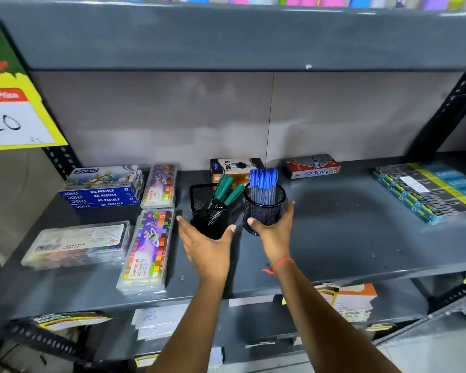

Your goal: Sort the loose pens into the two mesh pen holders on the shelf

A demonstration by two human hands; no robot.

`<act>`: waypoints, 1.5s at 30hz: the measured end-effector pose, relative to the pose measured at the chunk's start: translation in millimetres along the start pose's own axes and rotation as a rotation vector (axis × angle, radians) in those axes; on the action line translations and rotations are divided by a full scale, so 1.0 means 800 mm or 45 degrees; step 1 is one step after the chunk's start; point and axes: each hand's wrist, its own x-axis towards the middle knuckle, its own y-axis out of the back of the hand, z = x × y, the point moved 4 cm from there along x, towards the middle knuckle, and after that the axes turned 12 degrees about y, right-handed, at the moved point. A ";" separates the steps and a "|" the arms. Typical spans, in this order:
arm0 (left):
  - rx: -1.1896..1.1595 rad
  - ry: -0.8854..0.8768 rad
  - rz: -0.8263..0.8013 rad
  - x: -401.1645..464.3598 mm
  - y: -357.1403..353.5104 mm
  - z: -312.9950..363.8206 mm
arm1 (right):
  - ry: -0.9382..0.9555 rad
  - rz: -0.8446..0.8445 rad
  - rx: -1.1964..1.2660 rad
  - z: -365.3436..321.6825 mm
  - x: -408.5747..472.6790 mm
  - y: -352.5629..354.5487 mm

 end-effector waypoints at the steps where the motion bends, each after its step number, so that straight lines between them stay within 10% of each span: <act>1: 0.008 0.036 0.015 -0.002 -0.006 -0.001 | -0.002 0.012 -0.005 0.003 0.002 -0.003; 45: 0.190 -0.003 0.021 -0.073 0.043 -0.030 | 0.170 -0.163 -0.222 -0.004 -0.082 0.066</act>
